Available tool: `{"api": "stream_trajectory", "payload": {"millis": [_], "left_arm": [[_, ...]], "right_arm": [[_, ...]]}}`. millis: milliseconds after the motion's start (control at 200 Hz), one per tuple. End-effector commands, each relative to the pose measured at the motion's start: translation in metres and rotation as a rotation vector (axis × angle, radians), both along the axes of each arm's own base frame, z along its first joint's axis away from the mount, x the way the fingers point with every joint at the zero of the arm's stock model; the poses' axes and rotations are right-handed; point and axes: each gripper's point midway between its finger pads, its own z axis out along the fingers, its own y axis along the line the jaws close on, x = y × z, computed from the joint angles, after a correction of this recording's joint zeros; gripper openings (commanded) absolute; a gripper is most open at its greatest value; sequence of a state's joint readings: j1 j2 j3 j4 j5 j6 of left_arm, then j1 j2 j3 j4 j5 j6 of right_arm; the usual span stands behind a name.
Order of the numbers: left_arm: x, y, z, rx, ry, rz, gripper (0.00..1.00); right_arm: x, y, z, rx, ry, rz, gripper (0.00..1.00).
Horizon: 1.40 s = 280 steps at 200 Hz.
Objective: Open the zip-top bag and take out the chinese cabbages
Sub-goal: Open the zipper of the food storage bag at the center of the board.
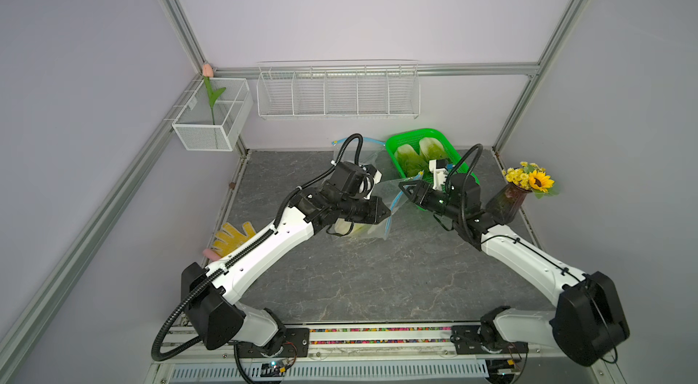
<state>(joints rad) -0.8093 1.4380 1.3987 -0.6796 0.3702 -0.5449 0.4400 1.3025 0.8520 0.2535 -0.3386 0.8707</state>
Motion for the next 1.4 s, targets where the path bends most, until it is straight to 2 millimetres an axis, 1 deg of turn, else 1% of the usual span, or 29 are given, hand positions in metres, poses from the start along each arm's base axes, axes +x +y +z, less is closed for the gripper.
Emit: {"api": "stream_trajectory", "payload": {"millis": [0, 165, 345, 480, 590, 645, 845, 970, 1110, 1395], "left_arm": [[-0.004, 0.004, -0.003, 0.020, 0.010, 0.003, 0.15], [-0.003, 0.002, -0.008, 0.036, 0.022, 0.001, 0.10], [-0.002, 0.001, -0.011, 0.048, 0.028, -0.004, 0.11], [0.000, 0.004, -0.019, 0.088, 0.038, 0.001, 0.11], [0.000, 0.003, -0.021, 0.093, 0.040, 0.001, 0.10], [0.001, 0.003, -0.021, 0.094, 0.039, 0.003, 0.10], [0.003, -0.003, -0.024, 0.095, 0.040, -0.010, 0.12], [0.003, -0.008, -0.028, 0.109, 0.043, -0.019, 0.11], [0.005, -0.009, -0.036, 0.134, 0.049, -0.016, 0.06], [0.012, -0.012, -0.041, 0.144, 0.036, 0.005, 0.07]], "right_arm": [[0.002, 0.006, 0.015, 0.027, -0.043, 0.019, 0.47], [0.001, 0.006, 0.017, 0.029, -0.047, 0.019, 0.47], [0.002, 0.007, 0.017, 0.032, -0.048, 0.023, 0.47], [0.002, 0.007, 0.017, 0.035, -0.049, 0.026, 0.46], [0.002, 0.007, 0.021, 0.043, -0.060, 0.027, 0.47], [0.002, 0.008, 0.019, 0.043, -0.057, 0.030, 0.46], [0.002, 0.010, 0.020, 0.058, -0.059, 0.038, 0.47], [0.001, 0.009, 0.022, 0.062, -0.065, 0.040, 0.47], [-0.001, 0.009, 0.025, 0.067, -0.074, 0.041, 0.47], [-0.003, 0.007, 0.028, 0.075, -0.091, 0.041, 0.47]]}}
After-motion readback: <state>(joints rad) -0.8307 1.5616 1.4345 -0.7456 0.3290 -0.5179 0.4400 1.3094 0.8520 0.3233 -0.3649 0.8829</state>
